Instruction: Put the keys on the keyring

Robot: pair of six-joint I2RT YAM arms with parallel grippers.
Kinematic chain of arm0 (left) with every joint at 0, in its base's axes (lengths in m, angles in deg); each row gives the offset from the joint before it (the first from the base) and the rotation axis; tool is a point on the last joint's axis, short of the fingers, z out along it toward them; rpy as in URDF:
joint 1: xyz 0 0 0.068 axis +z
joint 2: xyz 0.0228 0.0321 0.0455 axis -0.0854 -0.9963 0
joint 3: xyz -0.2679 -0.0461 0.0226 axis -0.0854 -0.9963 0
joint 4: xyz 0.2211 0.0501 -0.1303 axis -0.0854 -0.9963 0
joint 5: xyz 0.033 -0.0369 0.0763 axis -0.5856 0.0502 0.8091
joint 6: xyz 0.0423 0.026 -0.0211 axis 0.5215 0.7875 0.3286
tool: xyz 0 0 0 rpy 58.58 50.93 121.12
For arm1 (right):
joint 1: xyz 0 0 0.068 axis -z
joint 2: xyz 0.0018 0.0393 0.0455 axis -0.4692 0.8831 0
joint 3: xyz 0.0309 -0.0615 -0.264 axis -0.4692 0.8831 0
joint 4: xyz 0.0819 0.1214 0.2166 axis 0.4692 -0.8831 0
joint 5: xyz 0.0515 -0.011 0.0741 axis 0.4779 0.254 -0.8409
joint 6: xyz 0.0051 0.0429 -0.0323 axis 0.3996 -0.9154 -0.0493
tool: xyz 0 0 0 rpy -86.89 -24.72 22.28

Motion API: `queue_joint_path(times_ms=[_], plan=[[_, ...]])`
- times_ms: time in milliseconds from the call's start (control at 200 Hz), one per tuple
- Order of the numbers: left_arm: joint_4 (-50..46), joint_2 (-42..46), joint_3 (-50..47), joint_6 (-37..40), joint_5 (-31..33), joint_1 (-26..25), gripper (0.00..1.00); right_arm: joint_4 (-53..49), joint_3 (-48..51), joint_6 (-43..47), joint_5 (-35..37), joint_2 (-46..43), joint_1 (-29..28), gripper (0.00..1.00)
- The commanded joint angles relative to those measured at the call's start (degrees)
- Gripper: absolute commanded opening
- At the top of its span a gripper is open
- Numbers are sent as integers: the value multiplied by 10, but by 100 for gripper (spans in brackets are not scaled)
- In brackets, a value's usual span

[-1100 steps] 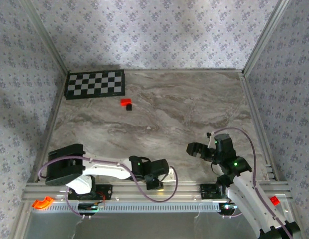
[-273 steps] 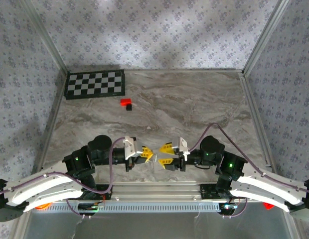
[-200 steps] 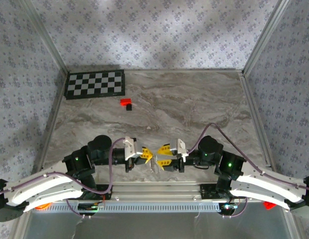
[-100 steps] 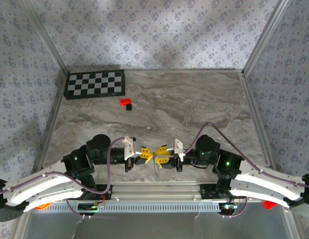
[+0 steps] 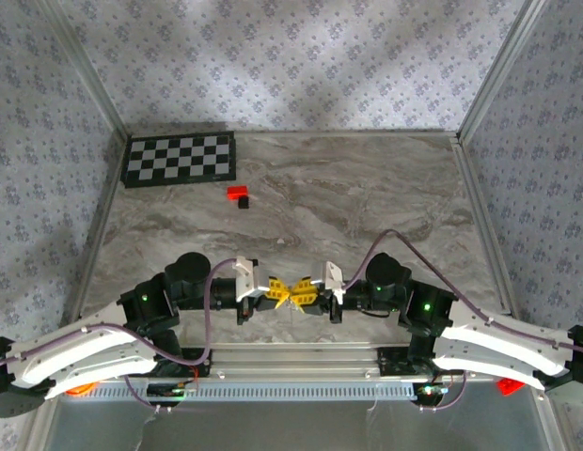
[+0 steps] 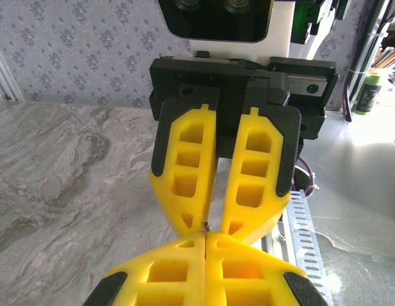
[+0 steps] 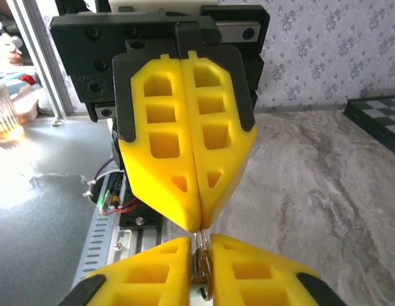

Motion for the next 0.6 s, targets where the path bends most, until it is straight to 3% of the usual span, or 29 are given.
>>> queue_joint_path(times_ms=[0, 50, 195, 285, 350, 595], plan=[[18, 2, 30, 7, -17, 5, 0, -8, -25, 8, 5, 3, -5, 6], [18, 1, 32, 7, -16, 5, 0, -13, -28, 10, 7, 4, -5, 0], [18, -2, 34, 4, -15, 5, 0, -8, -24, 14, 26, -7, -5, 0], [23, 9, 30, -3, -3, 5, 31, -2, -18, 17, 36, -26, -5, 0], [23, 28, 26, -8, 10, 5, 41, 8, -12, 16, 30, -42, -5, 0], [-21, 73, 33, -6, 28, 5, 38, 44, 2, 14, 6, -68, -5, 0]])
